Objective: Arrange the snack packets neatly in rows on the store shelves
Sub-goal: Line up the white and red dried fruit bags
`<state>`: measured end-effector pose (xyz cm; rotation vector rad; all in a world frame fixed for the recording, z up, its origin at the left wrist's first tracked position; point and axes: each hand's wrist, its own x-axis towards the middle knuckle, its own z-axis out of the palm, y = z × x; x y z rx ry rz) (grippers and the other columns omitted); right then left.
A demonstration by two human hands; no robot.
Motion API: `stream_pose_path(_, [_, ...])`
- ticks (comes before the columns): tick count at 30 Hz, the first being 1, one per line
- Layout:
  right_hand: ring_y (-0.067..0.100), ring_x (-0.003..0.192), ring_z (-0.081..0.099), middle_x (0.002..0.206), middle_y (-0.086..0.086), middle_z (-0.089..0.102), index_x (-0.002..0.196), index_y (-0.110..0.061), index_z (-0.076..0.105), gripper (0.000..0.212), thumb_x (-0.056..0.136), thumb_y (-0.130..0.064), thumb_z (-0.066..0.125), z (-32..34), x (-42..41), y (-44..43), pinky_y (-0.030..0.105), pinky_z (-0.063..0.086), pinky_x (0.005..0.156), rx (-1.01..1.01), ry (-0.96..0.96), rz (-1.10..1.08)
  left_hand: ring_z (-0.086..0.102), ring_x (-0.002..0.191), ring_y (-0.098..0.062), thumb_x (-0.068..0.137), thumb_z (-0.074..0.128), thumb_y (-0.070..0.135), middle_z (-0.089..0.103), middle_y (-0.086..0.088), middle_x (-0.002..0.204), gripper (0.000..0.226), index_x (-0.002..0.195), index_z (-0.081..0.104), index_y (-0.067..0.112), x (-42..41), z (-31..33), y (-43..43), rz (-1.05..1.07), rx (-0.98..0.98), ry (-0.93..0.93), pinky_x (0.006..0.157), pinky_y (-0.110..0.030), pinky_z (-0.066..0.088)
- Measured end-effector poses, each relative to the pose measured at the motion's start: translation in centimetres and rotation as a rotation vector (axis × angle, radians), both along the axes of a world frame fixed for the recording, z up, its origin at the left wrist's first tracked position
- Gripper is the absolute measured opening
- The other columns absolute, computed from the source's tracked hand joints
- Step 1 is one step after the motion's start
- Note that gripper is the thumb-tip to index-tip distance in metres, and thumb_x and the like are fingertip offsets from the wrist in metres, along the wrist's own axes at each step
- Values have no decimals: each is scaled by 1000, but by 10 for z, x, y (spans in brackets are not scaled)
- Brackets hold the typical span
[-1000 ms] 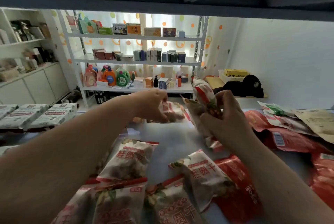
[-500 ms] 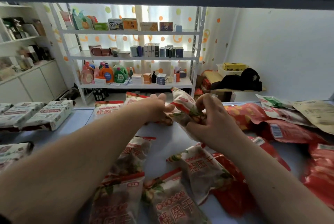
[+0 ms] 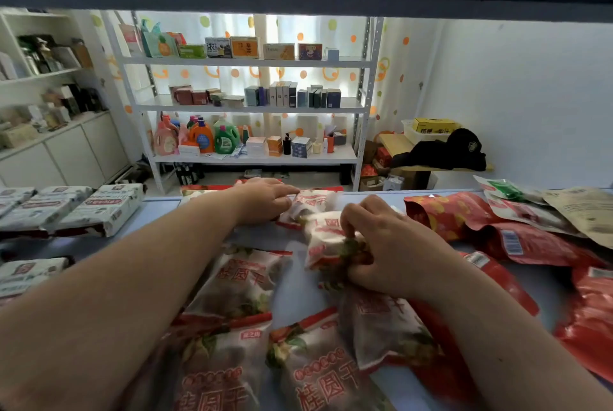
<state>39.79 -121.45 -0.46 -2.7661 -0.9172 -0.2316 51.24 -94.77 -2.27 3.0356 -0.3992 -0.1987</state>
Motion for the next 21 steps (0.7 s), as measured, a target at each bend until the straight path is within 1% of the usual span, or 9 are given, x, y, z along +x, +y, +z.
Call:
stream_pose_path(4, [14, 96, 45, 111, -12, 34, 96, -45, 27, 44, 70, -44, 62, 2, 1, -6, 31, 49, 72, -75, 30, -16, 9, 147, -35, 88, 19, 73, 14, 6, 162, 57, 142, 5, 64, -2, -13, 0, 2, 66, -3, 113, -64, 11])
stream_pose_path(7, [12, 96, 44, 111, -12, 34, 97, -45, 27, 47, 67, -61, 59, 2, 2, -9, 31, 48, 74, -98, 74, -22, 1, 146, -42, 81, 17, 81, 6, 7, 163, 54, 128, -10, 77, -6, -16, -4, 16, 64, 9, 109, -68, 3])
stream_pose_path(9, [11, 96, 43, 114, -11, 36, 97, -46, 27, 49, 65, -76, 49, 0, 2, -7, 32, 49, 76, -102, 67, -25, 0, 146, -43, 79, 15, 82, 7, 6, 163, 54, 127, -9, 78, -7, -14, -5, 22, 63, 18, 108, -69, 3])
stream_pose_path(11, [12, 96, 44, 116, -10, 38, 100, -45, 30, 50, 68, -80, 42, -2, 4, -5, 31, 48, 76, -105, 27, -21, 2, 147, -40, 75, 14, 84, 12, 6, 162, 62, 133, -3, 72, -6, -13, -6, 24, 74, 6, 107, -70, 4])
stream_pose_path(14, [8, 85, 48, 106, -13, 41, 93, -44, 29, 35, 74, -71, 41, -2, 6, -5, 25, 42, 64, -59, -28, 1, 4, 148, -35, 74, 16, 83, 14, 5, 162, 71, 141, 5, 62, -7, -15, -7, 42, 74, -20, 108, -70, 6])
stream_pose_path(16, [2, 74, 47, 95, -15, 43, 88, -39, 33, 28, 76, -64, 40, -1, 6, -5, 21, 36, 57, 0, -70, 11, -2, 148, -33, 81, 22, 79, 10, 6, 163, 68, 144, 9, 56, -11, -11, -6, 43, 61, -14, 110, -67, 6])
stream_pose_path(18, [2, 69, 47, 88, -15, 44, 85, -35, 39, 20, 81, -54, 44, 1, 5, -4, 21, 39, 55, 61, -111, 22, -5, 148, -30, 89, 27, 71, 4, 4, 163, 64, 148, 9, 52, -21, -1, -5, 34, 35, -16, 114, -60, 5])
stream_pose_path(19, [3, 68, 49, 87, -15, 46, 84, -34, 41, 15, 84, -49, 46, 2, 4, -4, 22, 43, 55, 85, -131, 31, -1, 149, -29, 92, 31, 67, 4, 2, 164, 64, 150, 9, 49, -28, 7, -6, 29, 13, -27, 115, -55, 8])
stream_pose_path(21, [5, 67, 50, 85, -13, 48, 82, -32, 45, 11, 87, -41, 46, 3, 3, -2, 25, 48, 57, 115, -176, 50, 19, 146, -27, 95, 43, 55, 12, 2, 162, 64, 151, 15, 42, -49, 27, -8, 11, -30, -66, 115, -46, 23])
